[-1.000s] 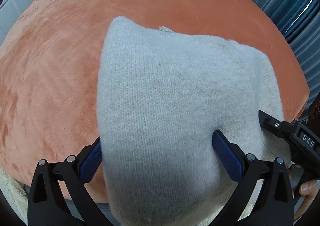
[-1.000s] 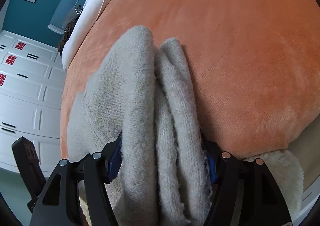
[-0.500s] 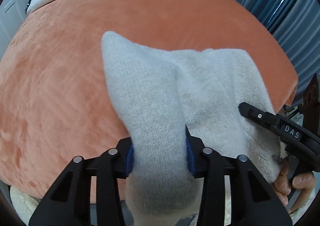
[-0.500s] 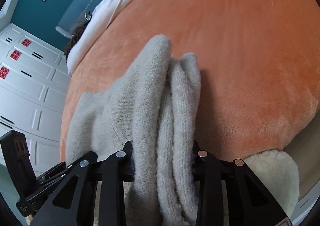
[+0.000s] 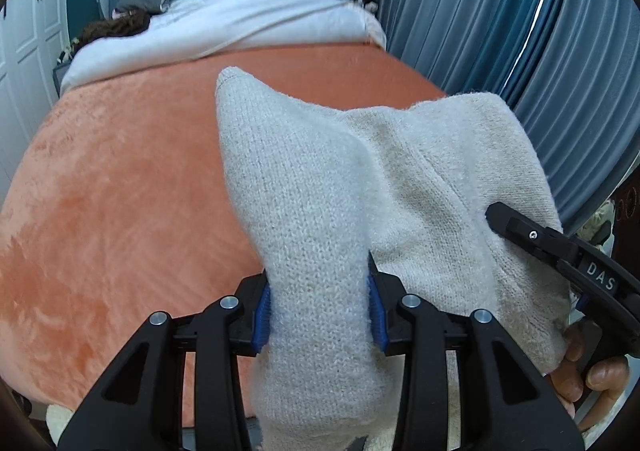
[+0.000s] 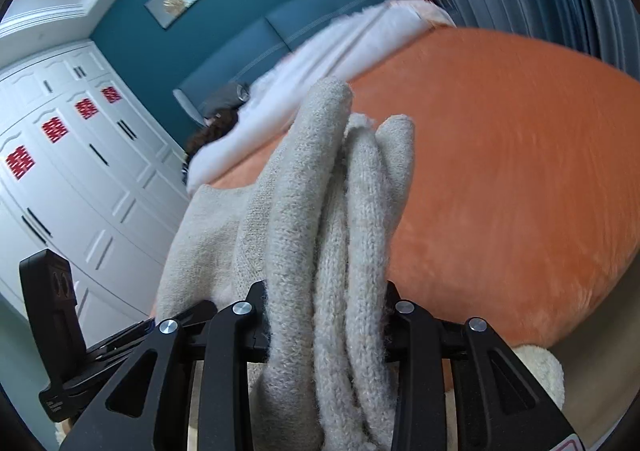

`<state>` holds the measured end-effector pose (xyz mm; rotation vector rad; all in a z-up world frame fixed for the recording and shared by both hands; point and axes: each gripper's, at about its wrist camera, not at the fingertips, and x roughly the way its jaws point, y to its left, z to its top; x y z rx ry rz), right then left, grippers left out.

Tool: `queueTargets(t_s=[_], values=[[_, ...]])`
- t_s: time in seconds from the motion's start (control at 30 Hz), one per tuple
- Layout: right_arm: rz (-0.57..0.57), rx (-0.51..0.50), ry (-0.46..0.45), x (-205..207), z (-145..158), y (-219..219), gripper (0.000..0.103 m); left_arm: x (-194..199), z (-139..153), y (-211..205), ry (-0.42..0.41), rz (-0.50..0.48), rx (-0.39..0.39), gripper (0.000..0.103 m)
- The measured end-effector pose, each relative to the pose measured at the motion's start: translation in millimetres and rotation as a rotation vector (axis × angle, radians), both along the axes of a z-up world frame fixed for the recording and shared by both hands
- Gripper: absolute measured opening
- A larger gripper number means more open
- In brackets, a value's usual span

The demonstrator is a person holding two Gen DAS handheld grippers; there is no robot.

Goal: Fold small clothes

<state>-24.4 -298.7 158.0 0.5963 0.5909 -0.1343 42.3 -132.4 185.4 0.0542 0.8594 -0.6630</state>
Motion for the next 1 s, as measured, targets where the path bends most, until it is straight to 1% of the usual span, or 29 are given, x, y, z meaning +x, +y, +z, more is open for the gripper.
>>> queueTargets(t_s=[0.1,0.2,0.37,0.53,0.63,0.67,0.7,0.73,0.77,0.8,0.83,0.87,0.9,0.93,0.97,1.0], values=[[0.027,-0.043,-0.061,7.2,28.8,19.0,0.031,3.5,21.8,17.4,-0.054,0.019,-0.027,0.037],[0.058,-0.069,-0.108,15.1,50.9,38.5,0.031,7.3,43.3,37.6,-0.103,0.044,-0.048,0.037],[0.112,-0.081,-0.168,34.4,76.0,69.8,0.031,23.1,69.6,79.5,-0.18,0.093,-0.063,0.037],[0.186,-0.096,-0.193,67.3,90.0,106.7,0.031,41.1,85.3,123.3,-0.221,0.143,-0.069,0.037],[0.224,-0.088,-0.167,93.0,78.9,125.3,0.032,58.6,80.0,146.1,-0.222,0.176,-0.052,0.038],[0.233,-0.082,-0.147,103.6,69.3,129.3,0.033,68.0,72.0,154.3,-0.203,0.192,-0.044,0.039],[0.235,-0.075,-0.118,116.4,53.5,133.1,0.034,78.6,59.9,161.4,-0.178,0.199,-0.035,0.041],[0.239,-0.063,-0.087,127.5,35.6,134.8,0.037,92.5,40.6,168.2,-0.138,0.205,-0.026,0.042],[0.249,-0.043,-0.046,140.5,13.2,135.9,0.04,105.9,17.4,174.5,-0.096,0.22,-0.027,0.047],[0.256,-0.024,0.011,154.0,-17.4,135.1,0.042,117.3,-8.1,181.4,-0.047,0.23,-0.03,0.051],[0.248,-0.016,0.082,165.3,-51.6,133.5,0.044,127.4,-37.3,188.2,0.013,0.239,-0.023,0.051],[0.231,-0.029,0.157,171.8,-80.0,132.5,0.044,136.3,-71.1,197.5,0.086,0.27,-0.008,0.051],[0.202,-0.066,0.257,176.0,-110.9,131.2,0.044,139.4,-99.7,208.7,0.155,0.295,-0.018,0.051],[0.181,-0.076,0.317,174.2,-129.4,128.7,0.044,139.6,-120.5,221.4,0.21,0.323,-0.049,0.051],[0.172,-0.028,0.328,165.4,-141.4,123.4,0.044,137.8,-134.7,235.4,0.246,0.356,-0.088,0.051],[0.168,0.02,0.304,157.6,-144.3,119.1,0.045,134.8,-141.9,247.9,0.261,0.372,-0.136,0.055]])
